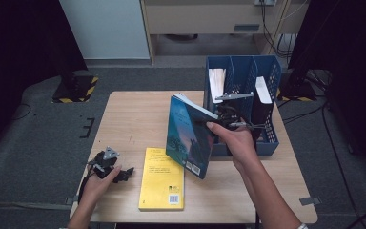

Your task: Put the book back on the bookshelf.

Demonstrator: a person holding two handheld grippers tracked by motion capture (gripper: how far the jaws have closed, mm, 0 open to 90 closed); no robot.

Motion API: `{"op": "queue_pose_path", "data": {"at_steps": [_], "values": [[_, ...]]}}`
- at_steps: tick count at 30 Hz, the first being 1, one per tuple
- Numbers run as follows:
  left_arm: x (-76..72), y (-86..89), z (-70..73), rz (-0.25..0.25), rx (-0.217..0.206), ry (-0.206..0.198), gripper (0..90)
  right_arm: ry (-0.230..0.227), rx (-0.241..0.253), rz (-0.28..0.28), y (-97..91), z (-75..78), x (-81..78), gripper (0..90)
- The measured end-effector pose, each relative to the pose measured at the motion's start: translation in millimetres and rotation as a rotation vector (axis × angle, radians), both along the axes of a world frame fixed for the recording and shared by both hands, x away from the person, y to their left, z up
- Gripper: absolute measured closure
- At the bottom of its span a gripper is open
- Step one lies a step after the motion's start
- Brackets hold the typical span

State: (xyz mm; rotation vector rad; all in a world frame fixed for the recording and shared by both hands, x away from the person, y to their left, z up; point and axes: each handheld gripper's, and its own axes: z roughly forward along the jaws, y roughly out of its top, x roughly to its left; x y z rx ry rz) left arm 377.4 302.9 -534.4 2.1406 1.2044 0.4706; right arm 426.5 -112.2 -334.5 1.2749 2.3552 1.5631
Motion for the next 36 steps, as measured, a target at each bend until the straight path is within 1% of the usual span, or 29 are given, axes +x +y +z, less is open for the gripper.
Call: {"op": "queue_pose_path", "data": {"at_steps": [7, 10, 13, 16, 20, 24, 31, 36], "values": [[-0.2, 0.1, -0.2, 0.000, -0.001, -0.002, 0.0, -0.002, 0.010, -0.009, -13.7, 0.7, -11.7, 73.7], [-0.2, 0.1, -0.3, 0.000, -0.002, -0.002, 0.0, 0.006, 0.025, -0.016, -21.8, -0.5, -15.5, 73.7], [-0.2, 0.1, -0.3, 0.000, -0.002, -0.003, 0.0, 0.010, 0.028, -0.025, -29.7, -1.4, -19.4, 73.7], [-0.2, 0.1, -0.3, 0.000, -0.002, -0.003, 0.0, 0.011, 0.024, -0.033, -35.9, -2.6, -21.9, 73.7], [-0.2, 0.0, -0.4, 0.001, -0.003, -0.003, 0.0, 0.025, 0.028, -0.051, -44.6, -5.8, -24.1, 73.6], [-0.3, 0.0, -0.5, 0.001, -0.003, -0.004, 0.0, 0.030, 0.030, -0.055, -49.3, -7.6, -26.3, 73.6], [-0.4, 0.1, -0.5, 0.001, -0.004, -0.005, 0.0, 0.033, 0.044, -0.061, -59.2, -5.4, -33.9, 73.6], [0.1, 0.0, -0.5, -0.001, -0.003, -0.005, 0.0, 0.029, 0.057, -0.075, -69.8, -3.1, -43.4, 73.6]]}}
